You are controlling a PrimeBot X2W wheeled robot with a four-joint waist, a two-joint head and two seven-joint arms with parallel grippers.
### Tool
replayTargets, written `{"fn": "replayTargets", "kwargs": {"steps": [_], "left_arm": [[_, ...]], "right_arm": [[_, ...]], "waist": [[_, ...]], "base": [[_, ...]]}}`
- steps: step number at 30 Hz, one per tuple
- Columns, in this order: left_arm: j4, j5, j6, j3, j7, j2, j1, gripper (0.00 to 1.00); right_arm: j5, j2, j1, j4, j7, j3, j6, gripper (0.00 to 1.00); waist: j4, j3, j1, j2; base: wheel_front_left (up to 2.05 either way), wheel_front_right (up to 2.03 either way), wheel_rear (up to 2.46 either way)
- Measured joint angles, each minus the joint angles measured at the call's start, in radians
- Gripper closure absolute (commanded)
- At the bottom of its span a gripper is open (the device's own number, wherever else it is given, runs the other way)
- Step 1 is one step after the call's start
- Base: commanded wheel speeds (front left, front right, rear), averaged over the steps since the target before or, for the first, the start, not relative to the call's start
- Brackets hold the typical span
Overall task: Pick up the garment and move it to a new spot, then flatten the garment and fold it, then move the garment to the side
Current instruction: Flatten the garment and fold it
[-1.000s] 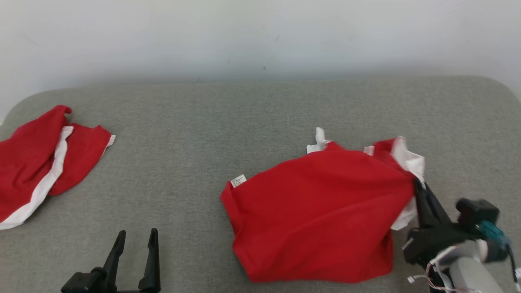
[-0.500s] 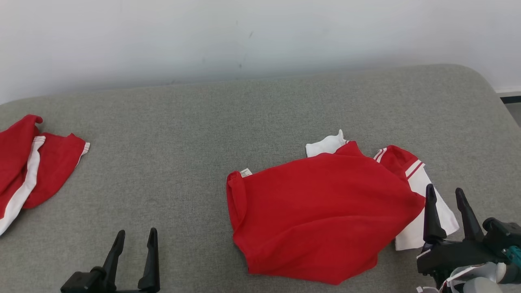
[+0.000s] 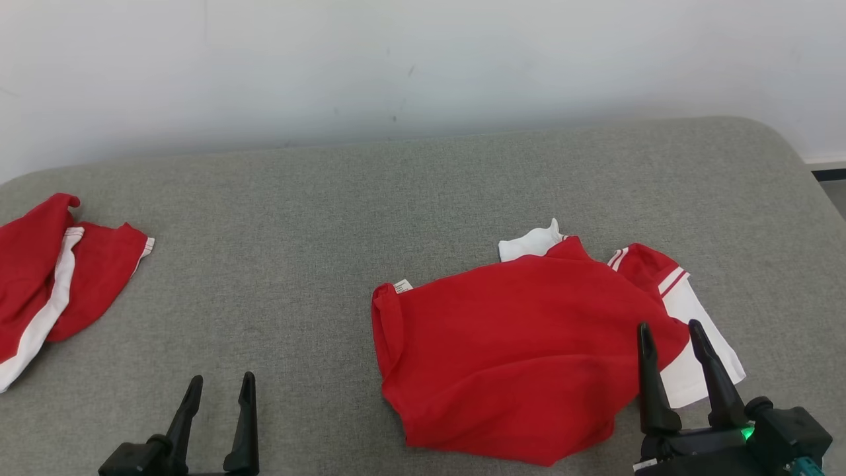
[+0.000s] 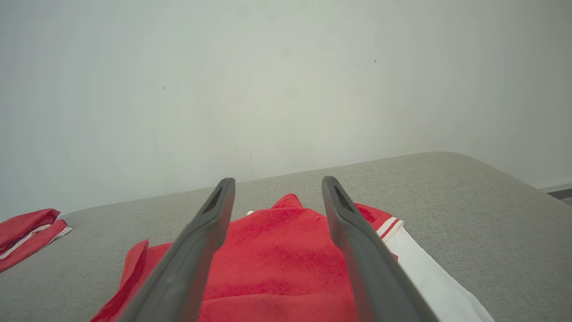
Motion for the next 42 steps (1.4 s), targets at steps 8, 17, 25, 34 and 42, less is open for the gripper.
{"fn": "replayTargets", "kwargs": {"steps": [8,17,25,34,42], "left_arm": [[0.005,0.004,0.000,-0.034,0.000,0.011,-0.010,0.00],[0.046,0.001,0.000,-0.156,0.000,0.046,-0.186,0.00],[0.193,-0.020,0.000,-0.278,0.000,0.075,-0.308,0.00],[0.377,-0.045,0.000,-0.344,0.007,0.100,-0.355,0.00],[0.451,-0.091,0.000,-0.424,0.004,0.105,-0.399,0.62]], "right_arm": [[0.002,0.002,0.017,-0.007,0.000,0.023,0.000,0.00],[-0.001,0.002,-0.014,0.013,0.000,0.043,0.000,0.00],[0.012,0.002,-0.043,0.033,0.000,0.055,0.000,0.00],[0.021,0.002,-0.062,0.034,0.000,0.054,0.000,0.00],[0.028,0.002,-0.076,0.034,0.000,0.048,0.000,0.00]], "waist": [[-0.008,0.004,0.0000,0.0000],[-0.053,0.021,0.0000,0.0000],[-0.119,0.055,0.0001,0.0001],[-0.180,0.109,0.0001,0.0000],[-0.207,0.149,0.0001,0.0001]], "base": [[0.00,0.00,0.00],[0.00,0.00,0.00],[0.00,0.00,0.00],[0.00,0.00,0.00],[0.00,0.00,0.00]]}}
